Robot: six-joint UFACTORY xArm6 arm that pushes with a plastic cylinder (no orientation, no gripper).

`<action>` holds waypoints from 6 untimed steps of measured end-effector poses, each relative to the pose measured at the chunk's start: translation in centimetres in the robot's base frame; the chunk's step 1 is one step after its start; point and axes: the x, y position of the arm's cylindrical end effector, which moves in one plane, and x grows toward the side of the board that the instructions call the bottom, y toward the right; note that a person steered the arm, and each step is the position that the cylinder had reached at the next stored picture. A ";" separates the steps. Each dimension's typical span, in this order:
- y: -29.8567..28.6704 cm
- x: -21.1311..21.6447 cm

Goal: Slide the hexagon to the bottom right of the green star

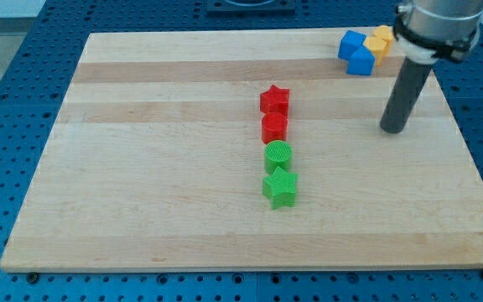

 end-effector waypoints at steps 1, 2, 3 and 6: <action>3.0 -3.7; 5.4 -7.0; 7.7 -9.8; 11.6 -18.2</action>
